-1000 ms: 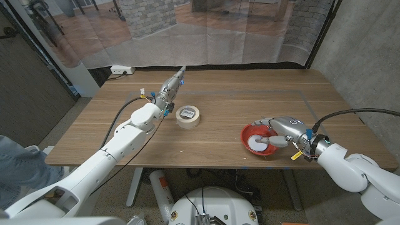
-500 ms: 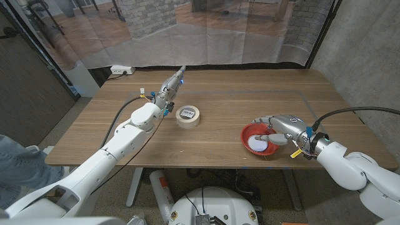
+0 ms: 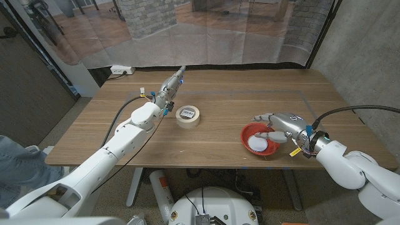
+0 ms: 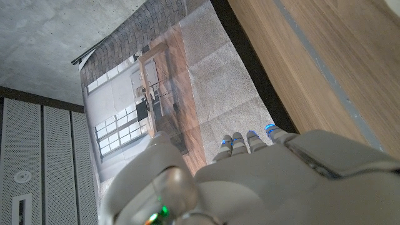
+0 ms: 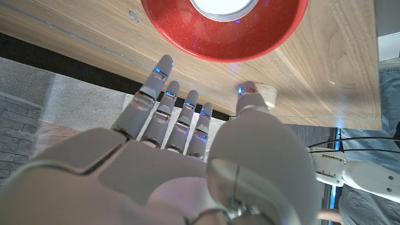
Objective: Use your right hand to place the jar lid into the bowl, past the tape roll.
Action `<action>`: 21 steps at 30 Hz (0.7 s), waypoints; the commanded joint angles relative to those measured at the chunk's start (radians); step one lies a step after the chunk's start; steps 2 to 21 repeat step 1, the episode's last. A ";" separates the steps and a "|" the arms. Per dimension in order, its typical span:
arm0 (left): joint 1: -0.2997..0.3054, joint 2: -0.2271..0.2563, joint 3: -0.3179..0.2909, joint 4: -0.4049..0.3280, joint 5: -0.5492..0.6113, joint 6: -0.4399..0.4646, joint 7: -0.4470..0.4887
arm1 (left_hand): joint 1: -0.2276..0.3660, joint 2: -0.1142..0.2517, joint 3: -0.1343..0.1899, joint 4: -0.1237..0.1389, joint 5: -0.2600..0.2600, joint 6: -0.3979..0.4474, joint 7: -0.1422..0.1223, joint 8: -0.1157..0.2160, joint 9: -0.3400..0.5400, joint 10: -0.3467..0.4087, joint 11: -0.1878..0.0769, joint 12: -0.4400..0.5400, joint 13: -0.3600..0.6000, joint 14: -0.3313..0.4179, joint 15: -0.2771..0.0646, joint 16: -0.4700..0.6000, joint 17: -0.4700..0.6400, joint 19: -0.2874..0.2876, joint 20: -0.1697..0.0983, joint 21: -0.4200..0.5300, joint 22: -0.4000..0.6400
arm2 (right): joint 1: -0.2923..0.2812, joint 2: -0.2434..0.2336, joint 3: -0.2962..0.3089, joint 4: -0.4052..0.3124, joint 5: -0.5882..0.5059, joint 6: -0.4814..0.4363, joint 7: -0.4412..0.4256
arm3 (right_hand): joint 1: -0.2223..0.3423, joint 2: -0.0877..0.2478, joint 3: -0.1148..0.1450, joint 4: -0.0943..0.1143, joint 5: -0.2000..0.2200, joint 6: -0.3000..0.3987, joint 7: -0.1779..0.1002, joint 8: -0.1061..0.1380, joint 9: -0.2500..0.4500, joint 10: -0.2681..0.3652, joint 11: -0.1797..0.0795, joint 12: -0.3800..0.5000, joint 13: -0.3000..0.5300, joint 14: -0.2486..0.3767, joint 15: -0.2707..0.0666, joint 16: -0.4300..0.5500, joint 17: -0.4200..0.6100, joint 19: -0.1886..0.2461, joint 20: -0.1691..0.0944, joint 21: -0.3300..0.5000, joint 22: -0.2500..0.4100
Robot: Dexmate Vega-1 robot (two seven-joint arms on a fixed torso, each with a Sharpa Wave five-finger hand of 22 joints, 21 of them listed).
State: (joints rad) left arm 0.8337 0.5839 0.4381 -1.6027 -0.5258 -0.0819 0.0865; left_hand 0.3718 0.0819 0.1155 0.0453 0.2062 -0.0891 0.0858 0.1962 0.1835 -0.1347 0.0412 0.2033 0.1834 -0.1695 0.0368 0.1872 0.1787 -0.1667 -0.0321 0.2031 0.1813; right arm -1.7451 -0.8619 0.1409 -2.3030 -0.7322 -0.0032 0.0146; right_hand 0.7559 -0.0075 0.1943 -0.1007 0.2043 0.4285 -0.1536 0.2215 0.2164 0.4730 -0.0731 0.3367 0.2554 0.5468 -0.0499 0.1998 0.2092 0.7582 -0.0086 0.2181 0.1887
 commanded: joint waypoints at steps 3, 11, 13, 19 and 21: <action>-0.008 -0.007 0.005 0.015 0.000 -0.007 -0.009 | 0.015 0.002 -0.002 -0.001 0.000 -0.001 -0.005 0.004 0.005 0.001 -0.002 0.002 0.003 -0.053 -0.008 0.001 0.002 -0.168 -0.075 0.003 0.003 | -0.007 0.007 0.008 -0.012 -0.009 -0.007 0.001 | -0.003 0.012 0.003 0.005 0.007 0.006 0.003 0.000 0.001 0.010 0.001 0.003 0.002 0.009 -0.043 0.006 0.001 0.002 -0.004 0.000 0.002; -0.008 -0.007 0.005 0.015 0.000 -0.007 -0.009 | 0.015 0.002 -0.002 -0.001 0.000 -0.001 -0.005 0.004 0.005 0.001 -0.002 0.002 0.003 -0.053 -0.008 0.001 0.002 -0.168 -0.075 0.003 0.003 | -0.007 0.007 0.008 -0.012 -0.009 -0.007 0.001 | -0.003 0.012 0.003 0.005 0.007 0.006 0.003 0.000 0.001 0.010 0.001 0.003 0.002 0.009 -0.043 0.006 0.001 0.002 -0.004 0.000 0.002; -0.008 -0.007 0.005 0.015 0.000 -0.007 -0.009 | 0.015 0.002 -0.002 -0.001 0.000 -0.001 -0.005 0.004 0.005 0.001 -0.002 0.002 0.003 -0.053 -0.008 0.001 0.002 -0.168 -0.075 0.003 0.003 | -0.007 0.007 0.008 -0.012 -0.009 -0.007 0.001 | -0.003 0.012 0.003 0.005 0.007 0.006 0.003 0.000 0.001 0.010 0.001 0.003 0.002 0.009 -0.043 0.006 0.001 0.002 -0.004 0.000 0.002; -0.008 -0.007 0.005 0.015 0.000 -0.007 -0.009 | 0.015 0.002 -0.002 -0.001 0.000 -0.001 -0.005 0.004 0.005 0.001 -0.002 0.002 0.003 -0.053 -0.008 0.001 0.002 -0.168 -0.075 0.003 0.003 | -0.007 0.007 0.008 -0.012 -0.009 -0.007 0.001 | -0.003 0.012 0.003 0.005 0.007 0.006 0.003 0.000 0.001 0.010 0.001 0.003 0.002 0.009 -0.043 0.006 0.001 0.002 -0.004 0.000 0.002; -0.008 -0.007 0.005 0.015 0.000 -0.007 -0.009 | 0.015 0.002 -0.002 -0.001 0.000 -0.001 -0.005 0.004 0.005 0.001 -0.002 0.002 0.003 -0.053 -0.008 0.001 0.002 -0.168 -0.075 0.003 0.003 | -0.007 0.007 0.008 -0.012 -0.009 -0.007 0.001 | -0.003 0.012 0.003 0.005 0.007 0.006 0.003 0.000 0.001 0.010 0.001 0.003 0.002 0.009 -0.043 0.006 0.001 0.002 -0.004 0.000 0.002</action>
